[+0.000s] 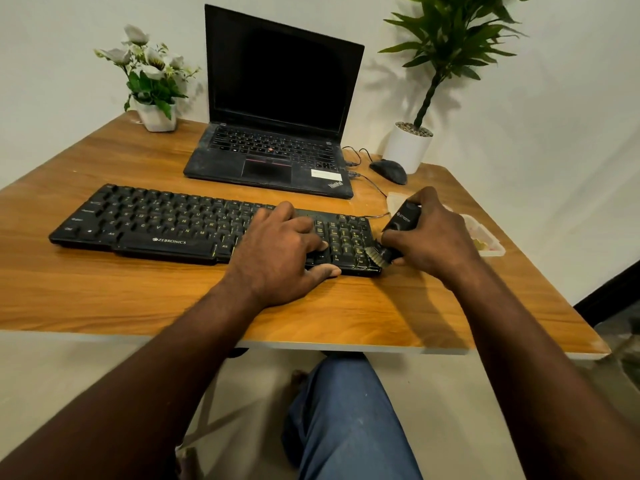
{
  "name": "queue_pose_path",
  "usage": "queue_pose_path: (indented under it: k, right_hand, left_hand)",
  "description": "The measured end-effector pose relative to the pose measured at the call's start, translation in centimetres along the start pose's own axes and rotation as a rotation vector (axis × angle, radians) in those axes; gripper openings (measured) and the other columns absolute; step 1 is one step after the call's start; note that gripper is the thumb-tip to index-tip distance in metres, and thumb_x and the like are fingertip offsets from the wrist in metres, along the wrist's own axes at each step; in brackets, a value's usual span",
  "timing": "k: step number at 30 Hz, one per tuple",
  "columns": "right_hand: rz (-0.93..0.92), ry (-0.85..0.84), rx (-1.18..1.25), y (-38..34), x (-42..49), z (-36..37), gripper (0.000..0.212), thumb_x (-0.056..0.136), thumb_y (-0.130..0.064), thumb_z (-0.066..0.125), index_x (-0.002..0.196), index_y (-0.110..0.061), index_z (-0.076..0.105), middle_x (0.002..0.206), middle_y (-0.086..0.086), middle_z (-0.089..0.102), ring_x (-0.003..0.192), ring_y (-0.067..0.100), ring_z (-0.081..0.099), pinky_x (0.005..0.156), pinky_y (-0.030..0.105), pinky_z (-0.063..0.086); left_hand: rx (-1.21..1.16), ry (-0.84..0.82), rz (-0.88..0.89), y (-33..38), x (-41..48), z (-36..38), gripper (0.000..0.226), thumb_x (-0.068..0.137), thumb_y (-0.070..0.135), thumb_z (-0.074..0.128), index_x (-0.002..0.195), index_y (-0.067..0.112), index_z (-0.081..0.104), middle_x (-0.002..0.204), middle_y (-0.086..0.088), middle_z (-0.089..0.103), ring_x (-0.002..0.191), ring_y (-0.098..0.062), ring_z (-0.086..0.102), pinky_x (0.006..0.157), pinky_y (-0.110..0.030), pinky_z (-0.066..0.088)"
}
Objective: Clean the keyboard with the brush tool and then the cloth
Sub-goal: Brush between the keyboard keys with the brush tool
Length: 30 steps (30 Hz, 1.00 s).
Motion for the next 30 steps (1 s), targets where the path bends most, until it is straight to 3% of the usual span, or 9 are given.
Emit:
queue_pose_path:
  k: [3,6,9,12,18,23,25,28,30]
  right_hand:
    - [0.039,-0.101,0.059,-0.2,-0.3,-0.7,0.065,0.077,-0.026,0.090,0.126,-0.028,0.046,0.105,0.002,0.063,0.083,0.023,0.074,0.076,0.044,0.064]
    - [-0.017,0.039,0.045,-1.5,1.6,-1.8,0.069,0.077,-0.028,0.089,0.132,-0.026,0.047,0.109,-0.003,0.059,0.098,0.021,0.066,0.085,0.041,0.060]
    - [-0.076,0.165,0.072,-2.9,3.4,-1.0,0.070,0.079,-0.026,0.087,0.135,-0.022,0.045,0.108,-0.002,0.058,0.098,0.019,0.061,0.079,0.034,0.057]
    - [-0.108,0.186,0.001,-3.1,4.0,0.6,0.072,0.079,-0.027,0.085,0.136,-0.023,0.042,0.120,0.006,0.065,0.101,0.023,0.062,0.074,0.030,0.049]
    - [-0.108,0.093,-0.114,-1.8,-0.5,0.1,0.081,0.080,-0.032,0.087,0.142,-0.034,0.034,0.102,-0.002,0.058,0.091,0.021,0.062,0.073,0.034,0.055]
    - [-0.089,0.004,-0.095,-1.8,-1.8,-1.1,0.079,0.079,-0.027,0.088,0.140,-0.035,0.039,0.104,-0.005,0.055,0.094,0.020,0.063,0.070,0.031,0.057]
    - [-0.108,0.043,-0.103,-2.3,-0.5,-0.6,0.084,0.079,-0.026,0.088,0.145,-0.035,0.036,0.108,-0.002,0.058,0.095,0.022,0.063,0.068,0.028,0.053]
    - [-0.086,0.099,-0.115,-2.6,2.4,0.6,0.081,0.077,-0.030,0.088,0.142,-0.028,0.039,0.123,0.008,0.064,0.107,0.028,0.063,0.079,0.038,0.058]
    - [-0.107,0.164,-0.102,-3.2,4.2,0.8,0.077,0.077,-0.027,0.088,0.138,-0.024,0.041,0.128,0.011,0.062,0.113,0.030,0.063,0.081,0.037,0.056]
  left_hand:
    - [-0.003,-0.018,-0.006,0.0,0.0,0.0,0.071,0.086,0.083,0.041,0.120,0.032,0.074,0.111,0.011,0.066,0.108,-0.015,0.044,0.089,-0.040,0.038]
    - [-0.009,-0.028,-0.012,0.0,0.0,0.0,0.069,0.086,0.082,0.043,0.122,0.032,0.074,0.112,0.011,0.066,0.109,-0.015,0.044,0.090,-0.040,0.039]
    - [-0.012,-0.017,-0.010,0.0,0.0,-0.1,0.068,0.087,0.082,0.046,0.121,0.031,0.075,0.110,0.011,0.066,0.108,-0.015,0.044,0.089,-0.039,0.039]
    - [-0.013,0.000,-0.011,-0.1,-0.1,-0.2,0.067,0.086,0.082,0.046,0.119,0.031,0.076,0.109,0.011,0.067,0.108,-0.015,0.045,0.088,-0.039,0.039]
    - [0.001,0.001,-0.013,-0.1,0.0,-0.1,0.069,0.086,0.083,0.043,0.119,0.032,0.075,0.108,0.011,0.066,0.108,-0.016,0.045,0.089,-0.040,0.040]
    - [0.004,-0.014,-0.013,0.0,0.0,-0.1,0.069,0.087,0.083,0.042,0.121,0.032,0.074,0.108,0.010,0.065,0.108,-0.016,0.045,0.088,-0.040,0.039]
    - [0.004,-0.016,-0.010,0.0,0.0,-0.1,0.069,0.087,0.083,0.042,0.121,0.032,0.074,0.108,0.011,0.065,0.108,-0.015,0.045,0.088,-0.040,0.039]
    - [-0.008,-0.012,-0.007,0.1,-0.1,-0.2,0.069,0.087,0.082,0.043,0.121,0.031,0.075,0.108,0.011,0.065,0.108,-0.015,0.044,0.087,-0.040,0.039]
    - [-0.012,-0.013,-0.010,0.1,-0.1,-0.2,0.068,0.087,0.082,0.044,0.121,0.031,0.075,0.108,0.011,0.065,0.108,-0.015,0.045,0.088,-0.040,0.040]
Point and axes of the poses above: each hand's wrist, its own x-axis towards the middle knuckle, its own z-axis out of the palm, y = z × x, the point moved 8 cm from there along x, towards the middle knuckle
